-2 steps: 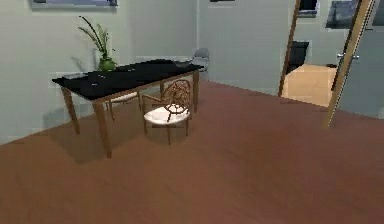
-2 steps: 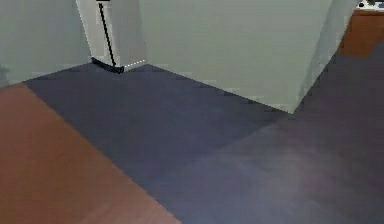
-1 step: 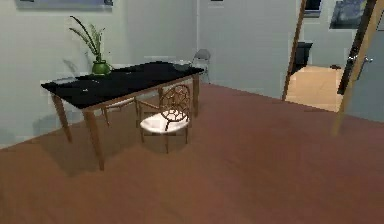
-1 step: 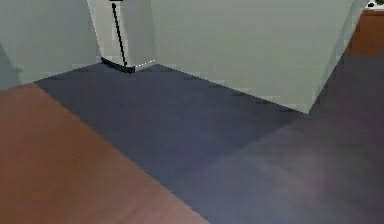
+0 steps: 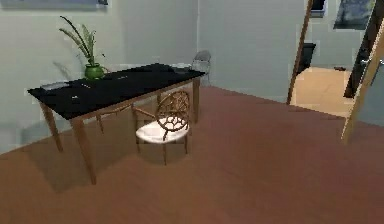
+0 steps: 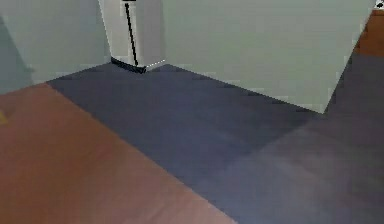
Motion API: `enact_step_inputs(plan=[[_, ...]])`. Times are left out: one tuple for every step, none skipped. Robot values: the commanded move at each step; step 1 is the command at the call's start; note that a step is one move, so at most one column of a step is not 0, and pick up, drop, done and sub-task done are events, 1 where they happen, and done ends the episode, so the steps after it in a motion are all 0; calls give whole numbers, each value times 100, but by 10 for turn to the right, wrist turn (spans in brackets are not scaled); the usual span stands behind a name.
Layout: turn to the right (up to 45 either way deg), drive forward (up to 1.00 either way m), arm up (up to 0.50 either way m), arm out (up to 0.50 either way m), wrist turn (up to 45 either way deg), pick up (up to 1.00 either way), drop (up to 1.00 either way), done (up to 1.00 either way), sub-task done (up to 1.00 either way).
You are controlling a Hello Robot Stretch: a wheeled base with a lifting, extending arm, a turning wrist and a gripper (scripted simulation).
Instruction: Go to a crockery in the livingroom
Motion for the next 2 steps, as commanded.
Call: enact_step_inputs(plan=[[120,0,0,0,0,0,0,0,0],[0,100,0,0,0,0,0,0,0]])
